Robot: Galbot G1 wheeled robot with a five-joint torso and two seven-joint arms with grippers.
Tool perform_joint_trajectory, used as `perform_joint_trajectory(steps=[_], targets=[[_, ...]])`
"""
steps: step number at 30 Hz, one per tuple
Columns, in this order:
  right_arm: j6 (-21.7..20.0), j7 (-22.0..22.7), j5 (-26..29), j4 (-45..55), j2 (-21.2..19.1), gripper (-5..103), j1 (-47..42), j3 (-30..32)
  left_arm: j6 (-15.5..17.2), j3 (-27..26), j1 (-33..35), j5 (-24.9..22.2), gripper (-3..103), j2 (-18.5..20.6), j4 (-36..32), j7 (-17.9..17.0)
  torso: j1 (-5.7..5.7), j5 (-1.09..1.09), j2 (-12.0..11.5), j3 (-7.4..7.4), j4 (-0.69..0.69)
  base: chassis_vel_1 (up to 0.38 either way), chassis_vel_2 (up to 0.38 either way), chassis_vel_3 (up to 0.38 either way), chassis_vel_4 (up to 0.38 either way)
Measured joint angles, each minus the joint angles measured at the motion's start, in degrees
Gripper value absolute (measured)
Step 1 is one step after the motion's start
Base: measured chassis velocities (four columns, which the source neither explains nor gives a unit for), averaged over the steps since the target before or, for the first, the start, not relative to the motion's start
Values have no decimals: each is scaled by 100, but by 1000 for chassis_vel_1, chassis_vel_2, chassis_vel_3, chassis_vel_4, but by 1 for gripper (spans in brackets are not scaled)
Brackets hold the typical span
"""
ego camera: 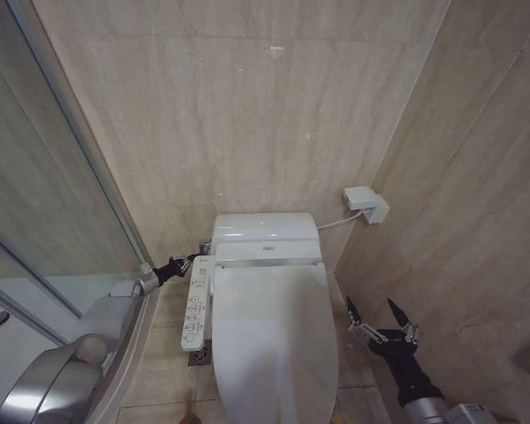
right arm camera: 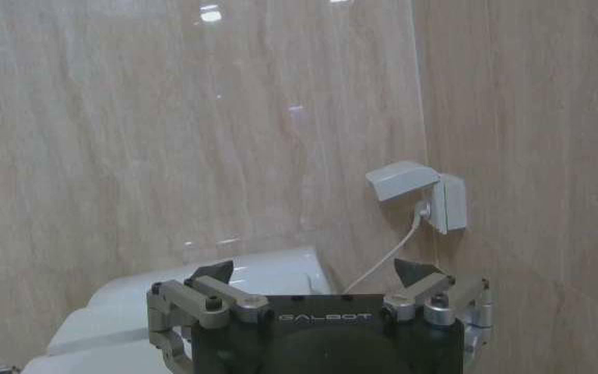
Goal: Open the toilet lid, clean the toilet bowl with a toilet brush, close the toilet lid, and flush.
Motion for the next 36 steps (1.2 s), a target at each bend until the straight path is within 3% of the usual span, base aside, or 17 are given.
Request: perform_joint_trajectory(steps=[6,8,9,12,13,16,18,19,20,22,24,25,28,29,33,34,36], targets=[[0,0,0,0,0,100,0,0,-17,-212,68,-57,0,-49,-52,-236,0,0,0,0,2,0,0,0,0],[0,0,0,0,0,100,0,0,-37,-395,335,-421,0,-46,-546,-829,0,-1,0,0,-2,0,0,0,0],[0,0,0,0,0,100,0,0,-37,-395,335,-421,0,-46,-546,-829,0,-1,0,0,-2,0,0,0,0],[0,0,0,0,0,100,0,0,-307,-623,600,-855,0,-32,-1029,-1500,0,-2,0,0,0,0,0,0,0],[0,0,0,0,0,100,0,0,-307,-623,600,-855,0,-32,-1029,-1500,0,-2,0,0,0,0,0,0,0],[0,0,0,0,0,100,0,0,-357,-655,850,-1268,0,48,-1682,-2229,0,0,0,0,0,0,0,0,0],[0,0,0,0,0,100,0,0,-316,-649,923,-1346,0,63,-1865,-2407,0,0,0,-1,1,0,0,0,0],[0,0,0,0,0,100,0,0,-241,-641,1010,-1433,0,76,-2075,-2614,0,1,0,-1,2,0,0,0,0],[0,0,0,0,0,100,0,0,23,-591,1217,-1691,0,105,-2552,-3093,0,0,0,-1,1,0,0,0,0],[0,0,0,0,0,100,0,0,148,-555,1304,-1819,0,119,-2742,-3303,0,-1,0,-1,0,0,0,0,0],[0,-1,0,0,0,100,0,0,566,-462,1571,-2088,0,182,-3295,-4060,0,0,0,-1,0,0,0,0,0],[0,-1,0,0,0,100,0,0,566,-462,1571,-2088,0,182,-3295,-4060,0,0,0,-1,0,0,0,0,0],[0,0,0,0,0,100,0,0,1143,-386,1920,-2207,0,298,-4045,-4894,0,0,0,-1,0,0,0,0,0],[0,0,0,0,0,100,0,0,1143,-386,1920,-2207,0,298,-4045,-4894,0,0,0,-1,0,0,0,0,0],[0,0,-1,0,1,100,0,0,2072,-362,2493,-2480,0,528,-5339,-6283,0,0,0,-1,-3,0,0,0,0],[0,0,-1,0,1,100,0,0,2072,-362,2493,-2480,0,528,-5339,-6283,0,0,0,-1,-3,0,0,0,0],[1,0,0,0,1,100,0,0,2539,-492,2917,-2679,0,787,-6097,-6894,0,0,0,-1,-1,0,0,0,0]])
